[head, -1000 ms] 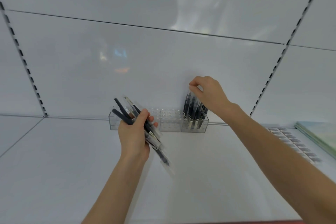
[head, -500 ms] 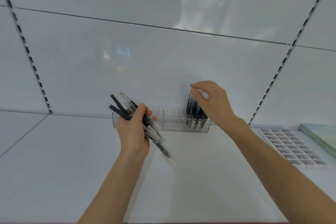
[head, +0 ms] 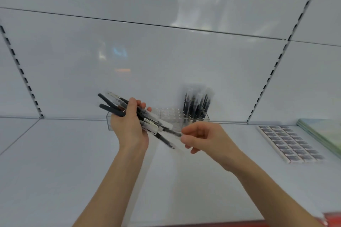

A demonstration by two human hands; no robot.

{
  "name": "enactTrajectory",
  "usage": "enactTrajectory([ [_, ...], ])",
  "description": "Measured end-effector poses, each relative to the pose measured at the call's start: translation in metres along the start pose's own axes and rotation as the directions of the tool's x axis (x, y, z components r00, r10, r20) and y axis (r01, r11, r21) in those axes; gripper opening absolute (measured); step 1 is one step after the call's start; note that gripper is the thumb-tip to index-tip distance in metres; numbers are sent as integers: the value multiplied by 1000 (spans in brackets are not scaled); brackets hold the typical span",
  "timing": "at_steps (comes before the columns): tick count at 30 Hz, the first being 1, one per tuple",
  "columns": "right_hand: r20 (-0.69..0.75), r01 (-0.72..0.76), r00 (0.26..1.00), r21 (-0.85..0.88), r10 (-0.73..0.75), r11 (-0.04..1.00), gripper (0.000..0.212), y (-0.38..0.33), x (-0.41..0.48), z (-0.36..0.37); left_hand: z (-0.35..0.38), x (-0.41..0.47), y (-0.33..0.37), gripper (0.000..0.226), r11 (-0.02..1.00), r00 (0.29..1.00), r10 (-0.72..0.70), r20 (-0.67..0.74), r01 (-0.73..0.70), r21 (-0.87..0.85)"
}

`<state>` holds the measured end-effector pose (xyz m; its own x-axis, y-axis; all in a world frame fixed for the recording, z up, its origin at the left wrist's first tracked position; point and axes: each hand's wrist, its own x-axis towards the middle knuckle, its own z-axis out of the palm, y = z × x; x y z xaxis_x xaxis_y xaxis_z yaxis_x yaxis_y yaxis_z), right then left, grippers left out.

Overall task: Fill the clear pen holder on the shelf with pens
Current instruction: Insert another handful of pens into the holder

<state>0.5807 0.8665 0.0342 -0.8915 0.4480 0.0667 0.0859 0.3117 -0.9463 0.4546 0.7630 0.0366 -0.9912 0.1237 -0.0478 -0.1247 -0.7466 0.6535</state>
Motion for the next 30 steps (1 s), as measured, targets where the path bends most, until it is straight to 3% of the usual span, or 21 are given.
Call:
enactTrajectory([
  [6, -232, 105, 972, 281, -39, 954, 7, 0, 8, -8, -1, 1, -1, 24, 1000, 999, 10, -34, -11, -18],
  [9, -404, 214, 914, 393, -41, 894, 5, -3, 18, -19, -6, 6, -1, 8, 1000, 998, 13, -56, -14, -14],
  [11, -521, 289, 848, 301, -97, 909, 4, -6, 28, -31, -10, 9, -3, 6, 1000, 998, 10, -65, -10, -2],
  [14, -607, 316, 751, -15, -259, 949, 8, -11, 46, -49, -16, 10, -6, 6, 1000, 999, 1, -53, -1, 12],
  [19, -515, 315, 716, -365, -471, 876, 14, -16, 74, -55, -18, 8, -10, 7, 999, 999, 6, -35, -5, 39],
  [26, -350, 366, 733, -521, -584, 771, 17, -25, 92, -48, -22, 8, -11, 8, 999, 999, 18, -42, -16, 38],
  [30, -234, 364, 786, -574, -573, 734, 15, -39, 97, -51, -24, 7, -10, 12, 999, 998, 27, -64, -24, 47],
])
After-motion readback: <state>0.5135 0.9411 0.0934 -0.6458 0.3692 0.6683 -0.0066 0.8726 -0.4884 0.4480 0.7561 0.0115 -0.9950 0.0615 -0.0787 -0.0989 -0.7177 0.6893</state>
